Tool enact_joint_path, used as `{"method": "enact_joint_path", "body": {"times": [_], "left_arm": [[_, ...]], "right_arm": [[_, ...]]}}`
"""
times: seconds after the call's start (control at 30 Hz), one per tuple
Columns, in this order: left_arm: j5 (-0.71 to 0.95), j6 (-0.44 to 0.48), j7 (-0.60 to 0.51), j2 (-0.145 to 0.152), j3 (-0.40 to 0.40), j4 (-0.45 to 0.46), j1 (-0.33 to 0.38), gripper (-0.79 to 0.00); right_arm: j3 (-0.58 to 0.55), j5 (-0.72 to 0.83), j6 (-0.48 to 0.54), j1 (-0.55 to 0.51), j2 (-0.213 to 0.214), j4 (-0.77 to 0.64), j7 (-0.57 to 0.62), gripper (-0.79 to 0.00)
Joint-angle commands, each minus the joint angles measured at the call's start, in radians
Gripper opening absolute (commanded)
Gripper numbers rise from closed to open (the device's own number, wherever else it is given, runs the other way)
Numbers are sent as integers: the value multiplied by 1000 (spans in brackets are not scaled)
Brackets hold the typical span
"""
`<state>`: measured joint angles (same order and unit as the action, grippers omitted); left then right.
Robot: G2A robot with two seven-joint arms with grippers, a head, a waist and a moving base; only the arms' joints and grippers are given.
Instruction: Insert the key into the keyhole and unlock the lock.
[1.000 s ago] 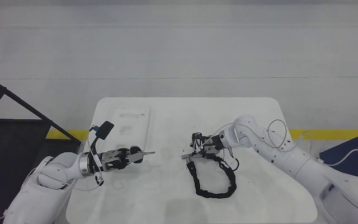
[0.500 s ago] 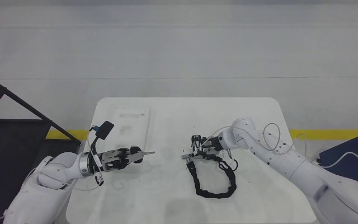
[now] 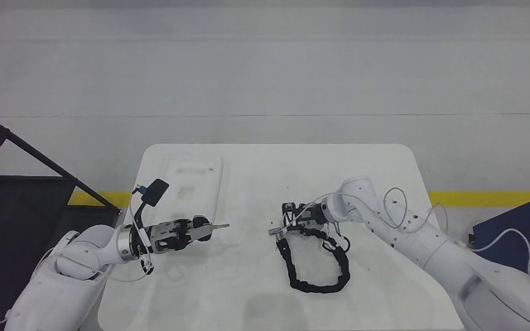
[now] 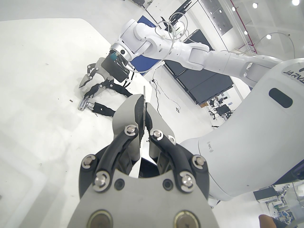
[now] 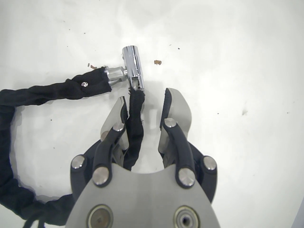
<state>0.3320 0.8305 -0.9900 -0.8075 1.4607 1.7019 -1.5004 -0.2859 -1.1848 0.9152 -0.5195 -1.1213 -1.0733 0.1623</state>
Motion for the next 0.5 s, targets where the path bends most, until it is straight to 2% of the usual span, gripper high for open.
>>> {"method": "enact_joint_path", "body": {"times": [0.0,0.07,0.2,0.47], "left_arm": [[0,0,0,0,0,0,0,-785],[0,0,0,0,0,0,0,-785],[0,0,0,0,0,0,0,-785],[0,0,0,0,0,0,0,-785]], "right_arm": [[-5,-7,0,-4,-2,0,2,-520],[-8,-19,-2,-8,-5,-4,8,-582],[-15,-41,-7,-17,-10,-11,20,-770],[-35,-101,-24,-28,-15,-31,19,-785]]}}
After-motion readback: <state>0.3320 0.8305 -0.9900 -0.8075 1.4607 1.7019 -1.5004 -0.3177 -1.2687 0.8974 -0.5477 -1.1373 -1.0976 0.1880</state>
